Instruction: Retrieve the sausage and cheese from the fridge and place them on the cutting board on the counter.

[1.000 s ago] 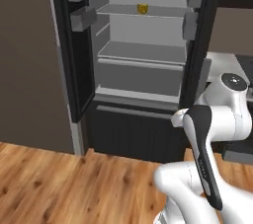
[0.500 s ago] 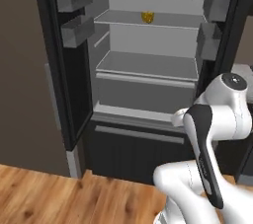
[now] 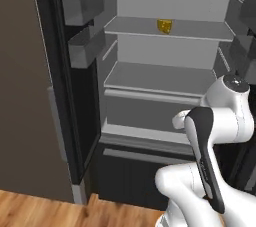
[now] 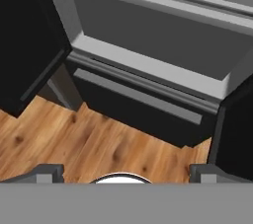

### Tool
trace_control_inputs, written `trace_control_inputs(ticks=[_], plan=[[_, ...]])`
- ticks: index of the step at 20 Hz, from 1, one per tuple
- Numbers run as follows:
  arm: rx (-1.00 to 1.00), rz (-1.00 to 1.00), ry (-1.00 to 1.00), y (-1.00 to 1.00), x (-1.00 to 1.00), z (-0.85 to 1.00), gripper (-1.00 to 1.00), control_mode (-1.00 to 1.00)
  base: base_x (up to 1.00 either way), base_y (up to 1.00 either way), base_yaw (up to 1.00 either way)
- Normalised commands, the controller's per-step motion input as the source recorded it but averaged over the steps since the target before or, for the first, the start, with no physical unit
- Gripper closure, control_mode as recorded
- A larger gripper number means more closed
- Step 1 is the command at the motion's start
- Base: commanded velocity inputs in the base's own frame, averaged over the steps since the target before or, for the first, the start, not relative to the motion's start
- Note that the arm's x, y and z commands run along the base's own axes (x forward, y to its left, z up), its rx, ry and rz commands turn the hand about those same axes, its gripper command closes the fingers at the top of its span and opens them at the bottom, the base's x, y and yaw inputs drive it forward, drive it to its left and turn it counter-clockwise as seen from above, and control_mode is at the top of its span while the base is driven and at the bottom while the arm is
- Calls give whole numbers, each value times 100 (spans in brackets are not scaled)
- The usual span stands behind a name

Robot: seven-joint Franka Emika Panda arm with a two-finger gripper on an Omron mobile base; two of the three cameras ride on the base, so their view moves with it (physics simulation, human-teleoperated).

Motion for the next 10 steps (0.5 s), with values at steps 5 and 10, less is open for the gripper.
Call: trace_control_inputs(ticks=[5, 10], plan=[[0, 0, 0, 0, 0, 0, -100, 100, 86, 9, -26], [0, 0, 0, 0, 0, 0, -100, 100, 18, 35, -22]])
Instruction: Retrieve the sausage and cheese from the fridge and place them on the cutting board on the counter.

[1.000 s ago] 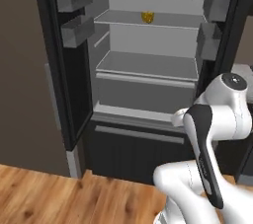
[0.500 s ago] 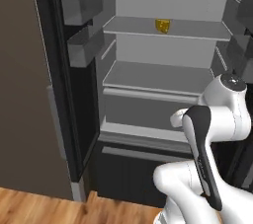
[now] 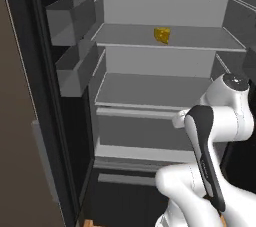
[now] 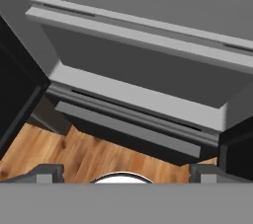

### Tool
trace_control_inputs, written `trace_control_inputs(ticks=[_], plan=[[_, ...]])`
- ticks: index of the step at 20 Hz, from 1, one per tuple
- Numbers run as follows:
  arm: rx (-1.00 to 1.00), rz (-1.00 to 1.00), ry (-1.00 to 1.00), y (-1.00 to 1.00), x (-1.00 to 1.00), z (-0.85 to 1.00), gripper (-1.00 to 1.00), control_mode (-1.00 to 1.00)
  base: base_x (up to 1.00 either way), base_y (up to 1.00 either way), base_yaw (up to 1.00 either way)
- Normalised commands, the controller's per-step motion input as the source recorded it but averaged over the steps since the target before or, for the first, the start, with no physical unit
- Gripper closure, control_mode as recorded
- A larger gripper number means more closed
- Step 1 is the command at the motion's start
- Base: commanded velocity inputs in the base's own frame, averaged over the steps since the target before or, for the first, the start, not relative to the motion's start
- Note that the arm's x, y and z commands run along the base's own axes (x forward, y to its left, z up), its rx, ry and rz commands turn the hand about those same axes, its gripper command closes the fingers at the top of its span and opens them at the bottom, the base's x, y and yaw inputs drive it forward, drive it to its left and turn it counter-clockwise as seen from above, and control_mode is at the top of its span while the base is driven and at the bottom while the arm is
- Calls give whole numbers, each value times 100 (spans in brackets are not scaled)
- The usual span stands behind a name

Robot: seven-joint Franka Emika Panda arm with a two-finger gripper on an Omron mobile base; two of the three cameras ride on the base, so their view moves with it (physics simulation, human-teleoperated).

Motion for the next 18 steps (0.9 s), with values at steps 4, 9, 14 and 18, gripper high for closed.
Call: trace_control_inputs(ticks=[4, 9, 14, 18], plan=[[0, 0, 0, 0, 0, 0, -100, 100, 0, 40, -30], [0, 0, 0, 0, 0, 0, -100, 100, 0, 40, -36], [0, 0, 0, 0, 0, 0, -100, 100, -4, 42, -28], [0, 0, 0, 0, 0, 0, -100, 100, -7, 8, -6]])
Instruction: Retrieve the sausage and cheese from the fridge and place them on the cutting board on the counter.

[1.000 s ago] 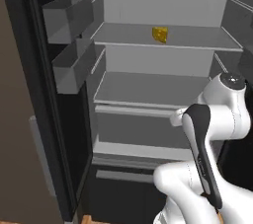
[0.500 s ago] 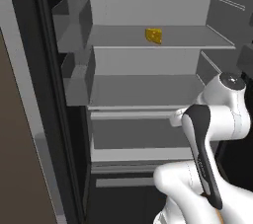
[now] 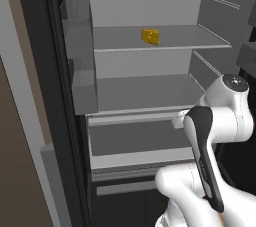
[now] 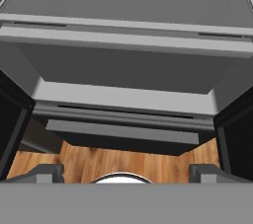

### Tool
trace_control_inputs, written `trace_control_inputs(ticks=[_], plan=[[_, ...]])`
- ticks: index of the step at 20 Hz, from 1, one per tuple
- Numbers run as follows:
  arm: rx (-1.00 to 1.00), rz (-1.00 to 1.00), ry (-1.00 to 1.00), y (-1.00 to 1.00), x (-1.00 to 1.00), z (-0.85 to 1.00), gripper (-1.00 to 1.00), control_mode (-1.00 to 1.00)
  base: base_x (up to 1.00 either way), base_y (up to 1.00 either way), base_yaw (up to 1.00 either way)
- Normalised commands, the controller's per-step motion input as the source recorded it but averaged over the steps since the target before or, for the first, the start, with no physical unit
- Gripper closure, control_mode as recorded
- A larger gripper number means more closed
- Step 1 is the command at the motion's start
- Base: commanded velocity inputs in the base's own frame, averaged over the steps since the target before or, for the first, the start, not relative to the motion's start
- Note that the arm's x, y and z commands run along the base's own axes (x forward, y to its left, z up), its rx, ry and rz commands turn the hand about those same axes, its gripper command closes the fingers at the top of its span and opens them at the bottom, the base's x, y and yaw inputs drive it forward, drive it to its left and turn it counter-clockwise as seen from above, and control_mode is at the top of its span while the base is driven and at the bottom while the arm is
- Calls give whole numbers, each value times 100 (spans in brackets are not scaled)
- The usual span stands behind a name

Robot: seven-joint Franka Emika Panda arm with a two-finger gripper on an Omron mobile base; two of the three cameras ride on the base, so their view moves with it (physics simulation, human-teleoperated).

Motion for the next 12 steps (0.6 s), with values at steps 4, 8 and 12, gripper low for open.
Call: trace_control_inputs(ticks=[4, 8, 12], plan=[[0, 0, 0, 0, 0, 0, -100, 100, 0, 3, 0], [0, 0, 0, 0, 0, 0, -100, 100, 0, 1, 0], [0, 0, 0, 0, 0, 0, -100, 100, 0, 0, 0]])
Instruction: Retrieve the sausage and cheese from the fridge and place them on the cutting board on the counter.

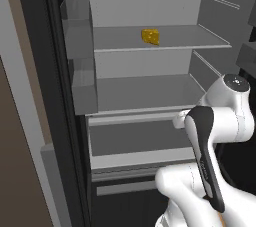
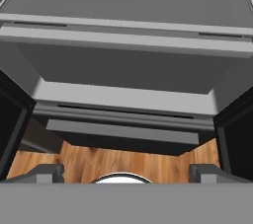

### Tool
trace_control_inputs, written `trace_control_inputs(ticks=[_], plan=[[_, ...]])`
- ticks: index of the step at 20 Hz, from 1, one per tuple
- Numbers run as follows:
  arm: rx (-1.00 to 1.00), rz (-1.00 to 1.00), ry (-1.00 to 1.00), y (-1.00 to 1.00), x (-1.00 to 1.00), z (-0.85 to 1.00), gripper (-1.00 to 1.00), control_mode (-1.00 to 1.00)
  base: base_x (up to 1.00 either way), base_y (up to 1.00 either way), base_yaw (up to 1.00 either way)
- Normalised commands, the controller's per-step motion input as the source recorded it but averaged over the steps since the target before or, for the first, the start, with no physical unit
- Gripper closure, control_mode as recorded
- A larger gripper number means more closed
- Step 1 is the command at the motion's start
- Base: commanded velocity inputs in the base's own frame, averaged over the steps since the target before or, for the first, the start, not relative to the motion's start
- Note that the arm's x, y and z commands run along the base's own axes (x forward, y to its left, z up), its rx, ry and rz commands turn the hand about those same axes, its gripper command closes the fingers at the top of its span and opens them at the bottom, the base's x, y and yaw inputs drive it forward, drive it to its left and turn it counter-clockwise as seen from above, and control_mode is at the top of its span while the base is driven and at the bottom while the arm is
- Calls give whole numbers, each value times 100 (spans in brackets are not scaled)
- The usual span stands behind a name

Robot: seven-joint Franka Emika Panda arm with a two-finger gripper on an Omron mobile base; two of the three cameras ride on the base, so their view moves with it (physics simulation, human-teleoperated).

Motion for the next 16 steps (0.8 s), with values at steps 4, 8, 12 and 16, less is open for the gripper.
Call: trace_control_inputs(ticks=[4, 8, 12, 16], plan=[[0, 0, 0, 0, 0, 0, -100, 100, 0, 0, 0], [0, 0, 0, 0, 0, 0, -100, 100, 0, 0, 0], [0, 0, 0, 0, 0, 0, -100, -100, 0, 0, 0], [0, 0, 0, 0, 0, 0, -100, -100, 0, 0, 0]])
